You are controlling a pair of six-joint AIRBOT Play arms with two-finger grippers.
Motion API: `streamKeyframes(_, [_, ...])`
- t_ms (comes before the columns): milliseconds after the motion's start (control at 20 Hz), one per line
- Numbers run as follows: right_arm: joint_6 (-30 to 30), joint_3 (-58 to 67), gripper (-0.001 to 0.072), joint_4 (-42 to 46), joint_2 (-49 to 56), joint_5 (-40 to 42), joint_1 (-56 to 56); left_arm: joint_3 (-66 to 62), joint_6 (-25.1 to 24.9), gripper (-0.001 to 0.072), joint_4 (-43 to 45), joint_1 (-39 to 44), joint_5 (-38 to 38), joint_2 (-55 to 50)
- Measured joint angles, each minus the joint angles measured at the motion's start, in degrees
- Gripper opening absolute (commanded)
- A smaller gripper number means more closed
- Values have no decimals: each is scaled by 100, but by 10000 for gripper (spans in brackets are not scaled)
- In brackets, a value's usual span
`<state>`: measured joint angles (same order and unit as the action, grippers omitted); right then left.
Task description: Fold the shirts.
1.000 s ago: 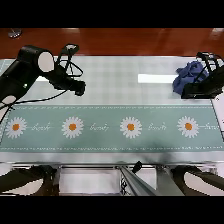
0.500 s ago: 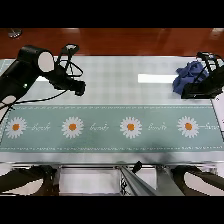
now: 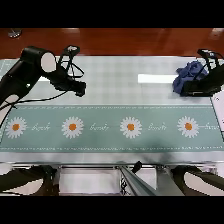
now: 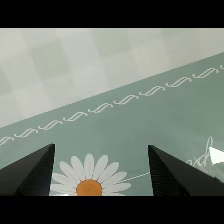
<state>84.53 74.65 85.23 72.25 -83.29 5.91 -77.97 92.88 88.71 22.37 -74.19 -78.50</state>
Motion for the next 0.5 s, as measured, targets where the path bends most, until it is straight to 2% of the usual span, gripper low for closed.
streamKeyframes(400, [170,0,595,-42,0,-114,0,2,-61,714,-2,-55,-262,-343])
streamKeyframes(500, [208,0,593,221,0,-76,0,2,-188,714,-2,-59,-293,-481])
